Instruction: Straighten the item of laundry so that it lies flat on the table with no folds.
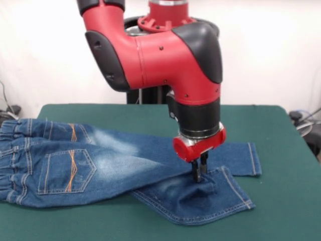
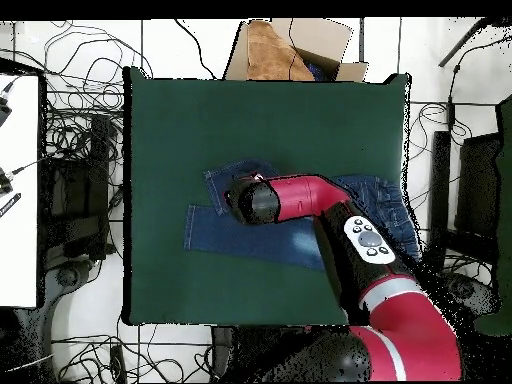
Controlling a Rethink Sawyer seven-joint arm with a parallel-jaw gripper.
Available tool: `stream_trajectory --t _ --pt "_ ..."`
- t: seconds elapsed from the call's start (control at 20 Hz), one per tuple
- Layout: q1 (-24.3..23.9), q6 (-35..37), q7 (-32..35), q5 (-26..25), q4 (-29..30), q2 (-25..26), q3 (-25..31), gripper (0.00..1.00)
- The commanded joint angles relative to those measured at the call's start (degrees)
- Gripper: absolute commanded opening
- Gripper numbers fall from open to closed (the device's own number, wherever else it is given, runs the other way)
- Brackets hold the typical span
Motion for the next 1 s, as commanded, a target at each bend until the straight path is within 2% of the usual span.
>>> stream_trajectory --t 0.05,0.4,0.8,1.0 --pt "-0.27 1.36 4.95 4.35 1.72 1.99 5.86 0.00" --pt "2.13 10.96 2.43 6.38 -1.99 2.38 4.38 0.00" --pt "3.81 17.40 0.89 5.81 -4.50 2.67 3.26 0.00" --pt "5.01 23.02 0.22 5.49 -6.60 3.04 2.32 0.00"
